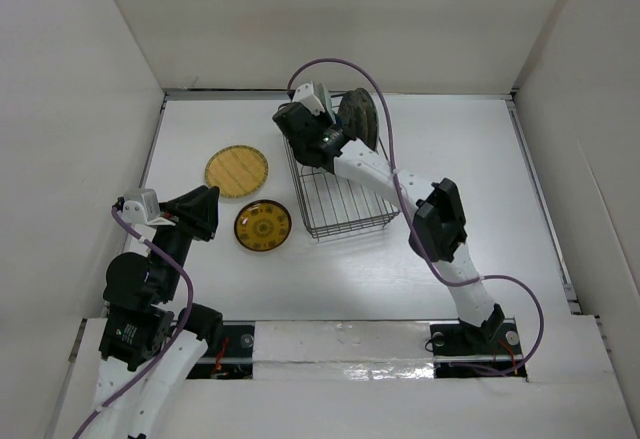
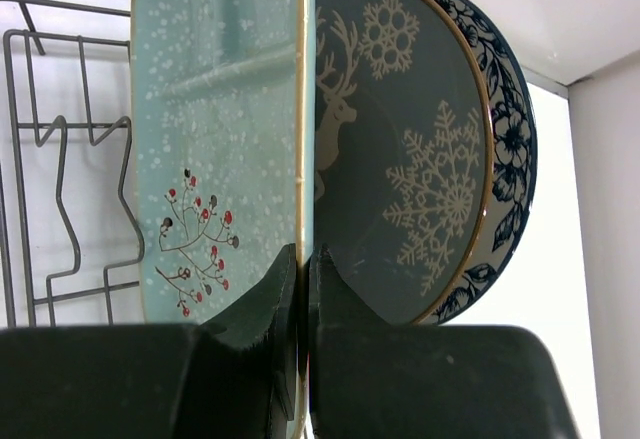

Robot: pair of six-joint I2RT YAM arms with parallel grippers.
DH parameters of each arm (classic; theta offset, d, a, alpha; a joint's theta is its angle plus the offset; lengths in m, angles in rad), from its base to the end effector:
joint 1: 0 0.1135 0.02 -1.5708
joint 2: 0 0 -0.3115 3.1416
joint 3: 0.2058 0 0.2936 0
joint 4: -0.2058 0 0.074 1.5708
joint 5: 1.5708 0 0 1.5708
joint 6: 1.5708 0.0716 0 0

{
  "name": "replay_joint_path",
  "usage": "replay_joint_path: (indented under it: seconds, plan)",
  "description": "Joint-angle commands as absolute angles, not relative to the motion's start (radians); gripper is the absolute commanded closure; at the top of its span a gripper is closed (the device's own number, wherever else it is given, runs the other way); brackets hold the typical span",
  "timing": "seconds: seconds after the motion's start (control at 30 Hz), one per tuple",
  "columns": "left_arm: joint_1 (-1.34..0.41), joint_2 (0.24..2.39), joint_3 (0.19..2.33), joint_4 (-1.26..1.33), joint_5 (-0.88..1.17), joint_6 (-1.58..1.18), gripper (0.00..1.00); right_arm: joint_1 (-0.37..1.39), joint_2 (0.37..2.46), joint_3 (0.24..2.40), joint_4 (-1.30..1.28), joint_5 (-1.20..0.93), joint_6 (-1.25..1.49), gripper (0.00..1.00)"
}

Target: Load the plates into the dish rack

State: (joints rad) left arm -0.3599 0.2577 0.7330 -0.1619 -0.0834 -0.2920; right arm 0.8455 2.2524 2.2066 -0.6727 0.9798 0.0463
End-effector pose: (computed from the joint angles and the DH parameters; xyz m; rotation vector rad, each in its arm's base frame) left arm 0.0818 -0.0244 0.4226 -0.0298 1.2746 -0.5102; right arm 0.4371 0.4034 0.3272 -0.3207 1.9612 -0.5511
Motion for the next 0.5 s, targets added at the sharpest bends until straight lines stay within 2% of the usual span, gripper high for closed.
replay_joint_path:
  seconds: [0.0, 0.2, 0.47]
  plan:
    - [-0.367, 0.261, 0.726, -0.121, -0.08, -0.281, 0.74, 0.847, 2.217, 2.276, -0.628, 1.147, 0.088, 1.0]
    - [-0.367, 0.256, 0.726, -0.121, -0.08, -0.281, 0.74, 0.867, 2.187, 2.287, -0.457, 1.196, -0.17, 1.0]
    - [-0.367, 0.25, 0.727, -0.121, -0.081, -0.281, 0.74, 0.879, 2.249, 2.287, -0.413, 1.219, -0.357, 1.0]
